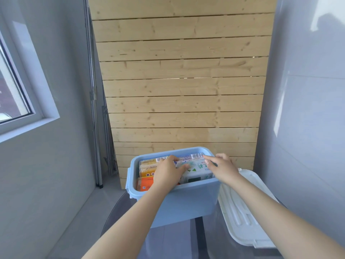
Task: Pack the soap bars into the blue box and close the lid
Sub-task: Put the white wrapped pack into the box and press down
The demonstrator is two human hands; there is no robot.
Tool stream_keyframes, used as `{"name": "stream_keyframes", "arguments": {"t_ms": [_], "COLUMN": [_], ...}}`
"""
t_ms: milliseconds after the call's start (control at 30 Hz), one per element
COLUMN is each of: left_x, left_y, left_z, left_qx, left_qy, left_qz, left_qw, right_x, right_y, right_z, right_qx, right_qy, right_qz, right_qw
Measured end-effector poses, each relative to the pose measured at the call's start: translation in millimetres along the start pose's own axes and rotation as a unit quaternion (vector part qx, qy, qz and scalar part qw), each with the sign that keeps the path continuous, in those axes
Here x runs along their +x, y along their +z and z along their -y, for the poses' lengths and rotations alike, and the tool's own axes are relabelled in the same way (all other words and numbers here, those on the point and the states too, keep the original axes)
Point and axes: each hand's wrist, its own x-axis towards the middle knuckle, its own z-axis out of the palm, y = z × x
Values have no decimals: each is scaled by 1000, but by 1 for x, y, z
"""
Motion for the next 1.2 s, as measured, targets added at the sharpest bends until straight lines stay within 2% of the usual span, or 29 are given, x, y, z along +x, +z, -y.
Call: {"name": "stream_keyframes", "arguments": {"t_ms": [100, 133, 200, 267, 333, 567, 700, 1100, 1200], "left_x": [-8, -9, -12, -13, -11, -13, -11, -13, -19], "left_y": [1, 2, 2, 0, -5, -11, -13, -10, -11], "left_z": [0, -2, -5, -8, -9, -6, -1, -3, -4], "left_qx": [3, 29, 101, 126, 115, 142, 108, 85, 79], "left_qy": [56, 89, 136, 126, 111, 109, 113, 117, 111], "left_qz": [-83, -87, -27, 61, 98, 111, 148, 169, 151], "left_qw": [995, 992, 985, 982, 982, 978, 976, 975, 979], "right_x": [-12, -15, -20, -22, -23, -26, -28, -32, -38], "right_y": [0, 0, -1, -2, -2, -8, -8, -18, -13], "right_z": [-4, -5, -7, -5, -2, 3, 1, 9, 9], "right_qx": [35, 19, -23, -41, -50, -117, -129, -119, -119], "right_qy": [-31, -37, -36, -28, -26, -63, -81, -55, -43], "right_qz": [-12, -2, 25, 34, 38, 19, 8, 57, 35], "right_qw": [999, 999, 999, 998, 998, 991, 988, 990, 991]}}
